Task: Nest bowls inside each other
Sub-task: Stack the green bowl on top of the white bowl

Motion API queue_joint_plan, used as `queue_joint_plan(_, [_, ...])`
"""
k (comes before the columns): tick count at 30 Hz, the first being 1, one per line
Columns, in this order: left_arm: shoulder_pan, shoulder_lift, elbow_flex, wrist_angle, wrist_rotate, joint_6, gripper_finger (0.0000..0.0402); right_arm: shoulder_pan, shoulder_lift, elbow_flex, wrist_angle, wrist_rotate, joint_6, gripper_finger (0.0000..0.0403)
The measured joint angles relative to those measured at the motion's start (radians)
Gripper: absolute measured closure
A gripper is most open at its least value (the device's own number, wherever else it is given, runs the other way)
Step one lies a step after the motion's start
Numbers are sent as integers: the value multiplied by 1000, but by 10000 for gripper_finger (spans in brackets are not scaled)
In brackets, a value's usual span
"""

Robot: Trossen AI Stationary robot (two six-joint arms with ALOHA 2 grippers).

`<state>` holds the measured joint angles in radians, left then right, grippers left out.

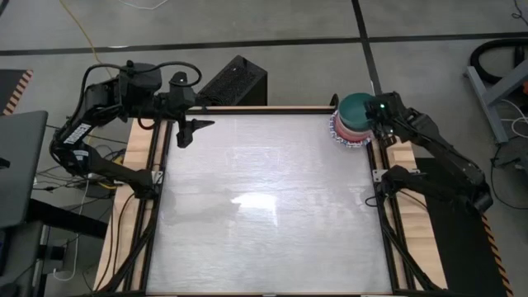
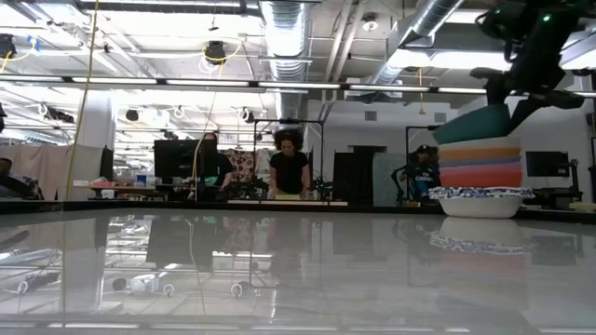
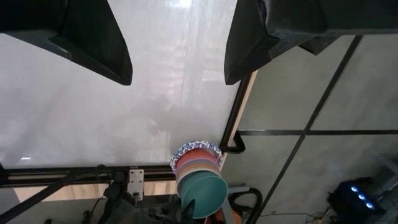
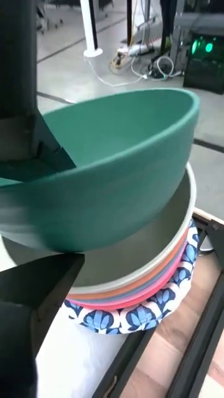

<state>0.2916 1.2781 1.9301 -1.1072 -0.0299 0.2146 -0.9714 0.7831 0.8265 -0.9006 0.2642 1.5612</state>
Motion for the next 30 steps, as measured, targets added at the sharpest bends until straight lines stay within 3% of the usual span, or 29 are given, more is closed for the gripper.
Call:
queue_joint_plan(20, [0, 0, 0, 0, 1, 0, 157, 0, -77, 0, -54, -1, -78, 198])
queue_joint_plan(30, [0, 0, 0, 0, 1, 0, 157, 3, -78, 0, -97, -22, -148, 168])
